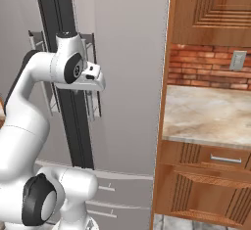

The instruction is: Retrieve the sausage and cheese from the fridge and place them on the cutting board on the counter.

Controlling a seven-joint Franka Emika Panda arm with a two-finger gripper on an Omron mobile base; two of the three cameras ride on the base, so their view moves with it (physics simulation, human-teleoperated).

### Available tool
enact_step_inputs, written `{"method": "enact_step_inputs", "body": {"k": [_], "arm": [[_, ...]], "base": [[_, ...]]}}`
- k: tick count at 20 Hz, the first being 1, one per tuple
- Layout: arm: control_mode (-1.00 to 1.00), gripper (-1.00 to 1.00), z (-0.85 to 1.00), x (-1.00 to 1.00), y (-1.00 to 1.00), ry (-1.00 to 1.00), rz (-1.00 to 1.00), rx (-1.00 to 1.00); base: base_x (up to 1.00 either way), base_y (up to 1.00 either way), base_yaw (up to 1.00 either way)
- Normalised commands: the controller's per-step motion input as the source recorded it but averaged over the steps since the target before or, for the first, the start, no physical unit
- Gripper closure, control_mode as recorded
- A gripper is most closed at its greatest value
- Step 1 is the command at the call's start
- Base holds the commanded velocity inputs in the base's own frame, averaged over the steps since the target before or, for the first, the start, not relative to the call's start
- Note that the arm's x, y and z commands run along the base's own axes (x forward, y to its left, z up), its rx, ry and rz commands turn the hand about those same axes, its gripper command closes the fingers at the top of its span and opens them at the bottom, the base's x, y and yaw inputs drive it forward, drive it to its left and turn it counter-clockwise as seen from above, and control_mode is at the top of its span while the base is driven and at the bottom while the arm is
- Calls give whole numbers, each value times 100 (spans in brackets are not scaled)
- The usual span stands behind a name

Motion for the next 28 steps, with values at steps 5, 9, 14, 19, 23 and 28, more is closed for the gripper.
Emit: {"method": "enact_step_inputs", "body": {"k": [5,9,14,19,23,28], "arm": [[100,-100,0,0,0,0,0,0],[100,-100,0,0,0,0,0,0],[100,-100,0,0,0,0,0,0],[100,-100,0,0,0,0,0,0],[100,-100,0,0,0,0,0,0],[100,-100,0,0,0,0,0,0]], "base": [[-17,5,0],[-25,26,0],[-19,31,0],[-26,33,0],[-58,9,0],[-49,2,0]]}}
